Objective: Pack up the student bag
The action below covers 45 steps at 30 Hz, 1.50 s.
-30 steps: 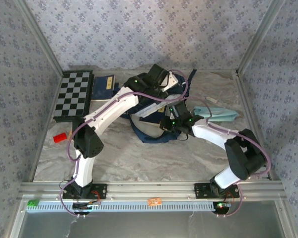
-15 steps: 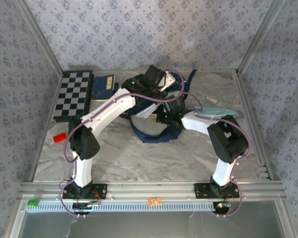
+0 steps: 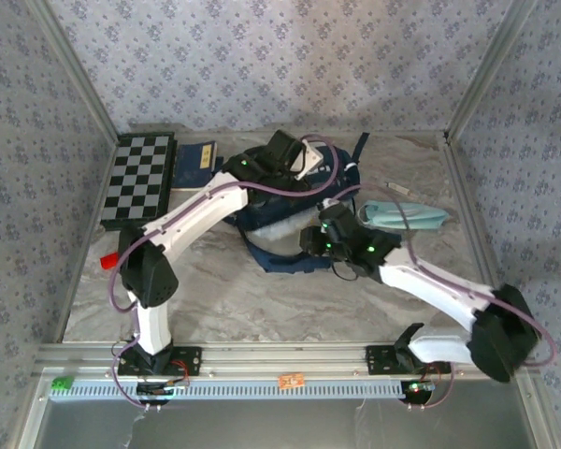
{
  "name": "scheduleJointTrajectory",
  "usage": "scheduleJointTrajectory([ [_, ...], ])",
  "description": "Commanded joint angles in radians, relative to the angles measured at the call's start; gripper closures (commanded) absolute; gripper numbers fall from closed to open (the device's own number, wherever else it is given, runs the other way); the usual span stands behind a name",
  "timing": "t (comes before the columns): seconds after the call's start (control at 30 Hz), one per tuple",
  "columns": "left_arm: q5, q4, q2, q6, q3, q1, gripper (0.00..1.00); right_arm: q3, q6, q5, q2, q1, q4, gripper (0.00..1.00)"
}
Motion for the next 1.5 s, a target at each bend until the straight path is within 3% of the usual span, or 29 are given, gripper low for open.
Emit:
scheduleJointTrajectory([
  [0.0, 0.059, 0.058, -0.159, -0.111, -0.072, 0.009, 0.57, -0.026, 0.062, 0.05, -0.108, 0.003, -0.2, 0.62],
  [0.17, 0.006, 0.07, -0.347, -0.223, -0.251, 0.085, 0.47, 0.039, 0.076, -0.01, -0.151, -0.003, -0.292, 0.54],
  [0.37, -0.09, -0.026, -0.356, -0.314, -0.321, 0.333, 0.42, 0.186, 0.058, -0.074, 0.017, 0.013, -0.293, 0.51],
  [0.63, -0.093, -0.146, 0.005, -0.278, -0.074, 0.517, 0.37, 0.344, 0.02, -0.168, 0.223, 0.019, -0.251, 0.45],
  [0.77, -0.168, -0.188, 0.213, -0.236, 0.113, 0.536, 0.36, 0.355, 0.02, -0.175, 0.258, 0.005, -0.202, 0.44],
  [1.1, -0.233, -0.344, 0.661, -0.217, 0.697, 0.59, 0.31, 0.338, 0.053, -0.197, 0.3, -0.022, -0.174, 0.44],
  [1.2, -0.201, -0.338, 0.736, -0.211, 0.77, 0.598, 0.28, 0.338, 0.058, -0.205, 0.314, -0.028, -0.184, 0.44],
  [1.47, -0.155, -0.289, 0.807, -0.232, 0.772, 0.598, 0.26, 0.326, 0.051, -0.206, 0.326, -0.037, -0.187, 0.44],
])
